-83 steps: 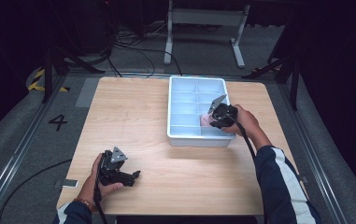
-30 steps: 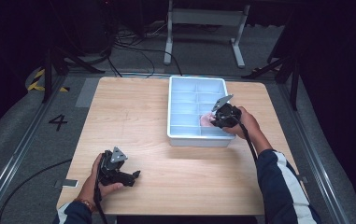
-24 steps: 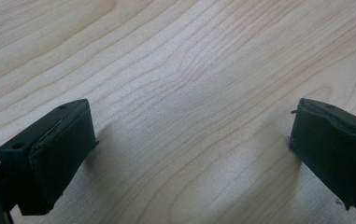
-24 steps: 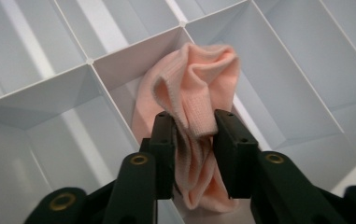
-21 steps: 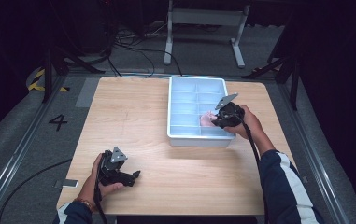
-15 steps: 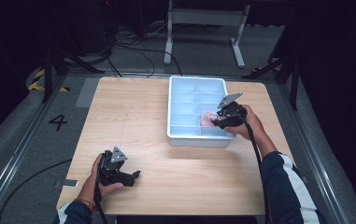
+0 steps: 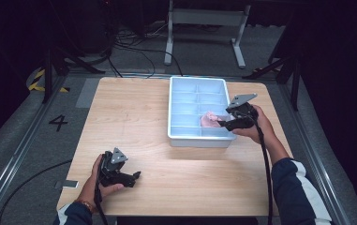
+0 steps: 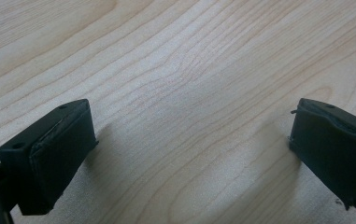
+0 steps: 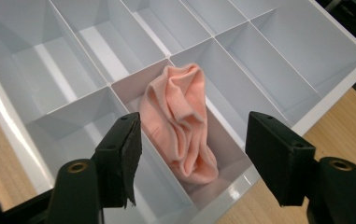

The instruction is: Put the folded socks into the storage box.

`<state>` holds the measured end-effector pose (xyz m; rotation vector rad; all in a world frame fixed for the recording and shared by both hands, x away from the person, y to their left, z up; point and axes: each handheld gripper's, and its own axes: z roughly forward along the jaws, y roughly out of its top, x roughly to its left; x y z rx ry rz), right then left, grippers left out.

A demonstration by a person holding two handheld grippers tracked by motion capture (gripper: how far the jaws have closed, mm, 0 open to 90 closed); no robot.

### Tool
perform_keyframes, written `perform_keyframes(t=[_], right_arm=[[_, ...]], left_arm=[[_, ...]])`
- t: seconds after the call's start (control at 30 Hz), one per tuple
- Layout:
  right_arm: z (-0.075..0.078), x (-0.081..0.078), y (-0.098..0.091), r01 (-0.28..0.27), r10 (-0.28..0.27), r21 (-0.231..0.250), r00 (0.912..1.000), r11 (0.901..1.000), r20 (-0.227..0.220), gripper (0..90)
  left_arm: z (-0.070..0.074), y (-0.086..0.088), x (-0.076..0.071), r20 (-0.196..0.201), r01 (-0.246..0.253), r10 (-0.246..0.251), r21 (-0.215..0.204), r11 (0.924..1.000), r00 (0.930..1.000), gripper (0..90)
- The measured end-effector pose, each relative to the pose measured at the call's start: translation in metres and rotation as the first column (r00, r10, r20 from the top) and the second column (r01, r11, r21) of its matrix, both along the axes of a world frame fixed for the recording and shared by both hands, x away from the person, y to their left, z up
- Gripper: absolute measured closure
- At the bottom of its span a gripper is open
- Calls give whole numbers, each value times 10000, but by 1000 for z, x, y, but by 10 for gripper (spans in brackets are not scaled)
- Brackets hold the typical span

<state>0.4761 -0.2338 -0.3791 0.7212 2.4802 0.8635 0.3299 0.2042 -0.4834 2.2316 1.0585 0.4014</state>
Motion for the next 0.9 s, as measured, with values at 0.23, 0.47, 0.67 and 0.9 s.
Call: perform_keyframes(t=[0.23,0.47,0.67,0.9], right_arm=[[5,-14,-11,-47,46,138,10000,9999,83,360],[8,-28,-24,17,-21,118,9996,9999,287,354],[7,-37,-32,64,-69,150,9994,9999,343,351],[1,-50,-43,111,-114,100,9994,9999,334,350]], left_arm=[[0,0,0,0,-5,5,2,10000,10000,6],[0,0,0,46,-19,19,53,10000,10000,6],[0,0,0,49,-28,28,63,10000,10000,6],[0,0,0,52,-31,30,69,10000,10000,6]])
